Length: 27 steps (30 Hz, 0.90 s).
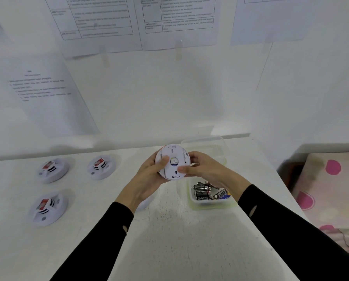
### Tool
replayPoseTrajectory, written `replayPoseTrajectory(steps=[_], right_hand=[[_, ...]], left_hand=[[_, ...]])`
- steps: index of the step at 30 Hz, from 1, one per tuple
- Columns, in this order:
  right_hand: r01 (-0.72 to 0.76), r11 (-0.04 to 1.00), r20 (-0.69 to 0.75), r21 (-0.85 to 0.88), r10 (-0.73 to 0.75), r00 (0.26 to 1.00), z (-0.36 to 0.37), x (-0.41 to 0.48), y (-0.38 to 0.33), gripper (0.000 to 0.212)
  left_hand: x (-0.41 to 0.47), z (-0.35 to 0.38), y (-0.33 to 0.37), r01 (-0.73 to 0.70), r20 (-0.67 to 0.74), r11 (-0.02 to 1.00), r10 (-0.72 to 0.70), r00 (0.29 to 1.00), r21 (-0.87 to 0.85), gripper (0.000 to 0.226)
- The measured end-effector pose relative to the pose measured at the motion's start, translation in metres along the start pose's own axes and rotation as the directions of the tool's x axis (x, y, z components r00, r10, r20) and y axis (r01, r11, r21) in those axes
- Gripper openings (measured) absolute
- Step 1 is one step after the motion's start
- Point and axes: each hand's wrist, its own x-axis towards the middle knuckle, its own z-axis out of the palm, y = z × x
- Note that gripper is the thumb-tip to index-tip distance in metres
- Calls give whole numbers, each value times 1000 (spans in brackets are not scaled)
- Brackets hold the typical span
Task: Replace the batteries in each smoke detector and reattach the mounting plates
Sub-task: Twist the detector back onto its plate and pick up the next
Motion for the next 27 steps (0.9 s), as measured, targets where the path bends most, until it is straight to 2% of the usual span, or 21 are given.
replayPoseTrajectory(steps=[3, 8, 13, 18, 22, 27], right_hand=[[-6, 1000, 16, -9, 6, 1000, -3, 0, -1, 43], [-14, 1000, 15, -19, 14, 1000, -3, 3, 1, 41], [-18, 994, -17, -105, 16, 1000, 0, 1, -1, 52], [-15, 993, -28, -116, 12, 1000, 1, 3, -1, 54], [-36, 994, -28, -105, 33, 999, 2, 7, 0, 54], [5, 998, -48, -64, -8, 999, 1, 8, 0, 52]], left_hand=[[-1, -9, 2, 36, 101, 993, -47, 994, 110, 59], [0, -9, -1, 17, 16, 990, -19, 1000, 137, 61], [-1, -9, -4, 3, -1, 986, -2, 1000, 168, 54], [-4, -6, -2, 1, -3, 991, -1, 1000, 137, 57], [-2, -9, -2, 29, -20, 994, -27, 999, 106, 43], [-3, -2, -2, 18, -89, 999, -15, 996, 37, 44]])
